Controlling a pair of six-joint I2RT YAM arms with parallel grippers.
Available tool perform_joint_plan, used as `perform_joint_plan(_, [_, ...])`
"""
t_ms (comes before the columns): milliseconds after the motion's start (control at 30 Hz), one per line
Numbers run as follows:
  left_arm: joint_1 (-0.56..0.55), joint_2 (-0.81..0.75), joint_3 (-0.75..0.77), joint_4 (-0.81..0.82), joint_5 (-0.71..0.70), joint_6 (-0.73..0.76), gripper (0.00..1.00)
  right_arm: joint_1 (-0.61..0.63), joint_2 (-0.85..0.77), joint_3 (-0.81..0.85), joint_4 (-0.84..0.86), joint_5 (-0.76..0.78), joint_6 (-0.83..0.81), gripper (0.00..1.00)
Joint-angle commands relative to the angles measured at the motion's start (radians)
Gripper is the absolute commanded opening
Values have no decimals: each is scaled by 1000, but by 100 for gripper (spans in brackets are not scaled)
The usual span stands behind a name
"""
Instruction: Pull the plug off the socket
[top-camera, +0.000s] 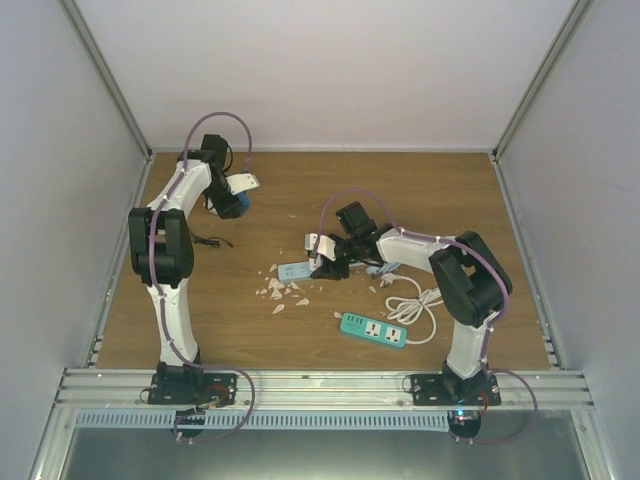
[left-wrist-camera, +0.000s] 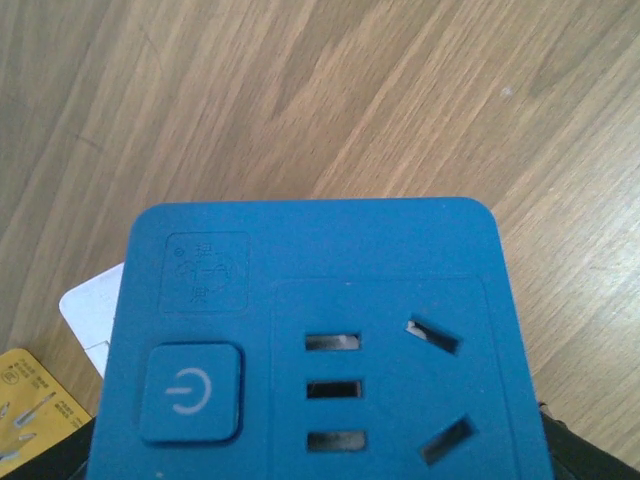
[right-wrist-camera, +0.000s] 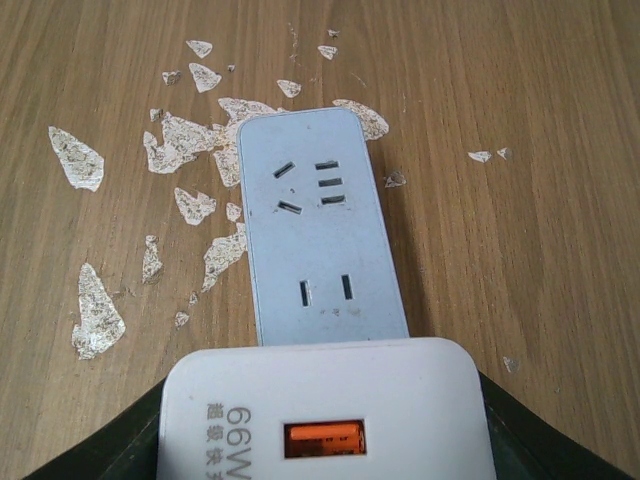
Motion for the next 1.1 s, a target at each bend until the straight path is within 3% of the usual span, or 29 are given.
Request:
perform_joint_plan(0, [-7, 42, 50, -48, -61, -23, 44, -8, 45, -20, -72, 156, 13, 37])
perform_joint_plan(333, [-9, 82, 61, -63, -69, -48, 50, -8, 48, -10, -76, 141, 24, 40])
perform_joint_plan(600, [-12, 75, 63, -70, -61, -47, 69, -8, 38, -9, -68, 135, 35, 50])
perform_joint_plan(1067, [-11, 33, 56, -63, 13, -63, 81, -8, 19, 3, -59, 123, 69, 74])
